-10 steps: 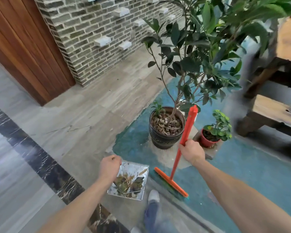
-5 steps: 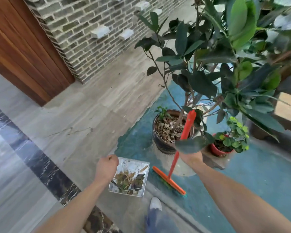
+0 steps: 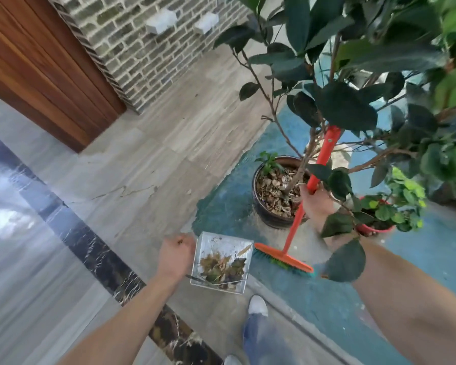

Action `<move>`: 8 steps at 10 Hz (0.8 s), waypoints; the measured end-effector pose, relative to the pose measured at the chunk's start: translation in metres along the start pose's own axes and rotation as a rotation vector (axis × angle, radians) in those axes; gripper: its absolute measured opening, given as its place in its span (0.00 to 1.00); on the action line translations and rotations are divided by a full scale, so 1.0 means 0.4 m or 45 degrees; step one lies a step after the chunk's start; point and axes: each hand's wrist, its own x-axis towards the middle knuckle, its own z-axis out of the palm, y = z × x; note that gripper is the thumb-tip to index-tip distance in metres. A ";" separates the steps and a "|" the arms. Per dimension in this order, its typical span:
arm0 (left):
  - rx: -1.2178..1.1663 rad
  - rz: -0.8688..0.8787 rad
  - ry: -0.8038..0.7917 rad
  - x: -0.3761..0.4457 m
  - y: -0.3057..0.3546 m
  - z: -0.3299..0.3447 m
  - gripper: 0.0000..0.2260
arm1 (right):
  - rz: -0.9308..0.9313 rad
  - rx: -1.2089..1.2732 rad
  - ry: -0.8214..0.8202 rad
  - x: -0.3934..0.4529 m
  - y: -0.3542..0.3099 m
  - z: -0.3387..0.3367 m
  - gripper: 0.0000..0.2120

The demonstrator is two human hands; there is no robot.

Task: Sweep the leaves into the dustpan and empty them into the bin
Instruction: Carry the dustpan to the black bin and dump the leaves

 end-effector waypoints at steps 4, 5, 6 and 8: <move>-0.013 0.100 -0.145 -0.105 0.042 0.012 0.09 | -0.245 -0.320 -0.438 -0.326 0.114 0.166 0.22; 0.005 0.211 -0.209 -0.160 0.041 0.018 0.07 | -0.385 -0.382 -0.777 -0.546 0.154 0.283 0.28; -0.059 0.213 -0.290 -0.200 0.027 0.013 0.06 | -0.442 -0.340 -0.761 -0.638 0.165 0.338 0.29; -0.280 0.231 -0.555 -0.370 0.010 0.015 0.09 | -0.237 -0.043 -0.337 -0.841 0.247 0.322 0.18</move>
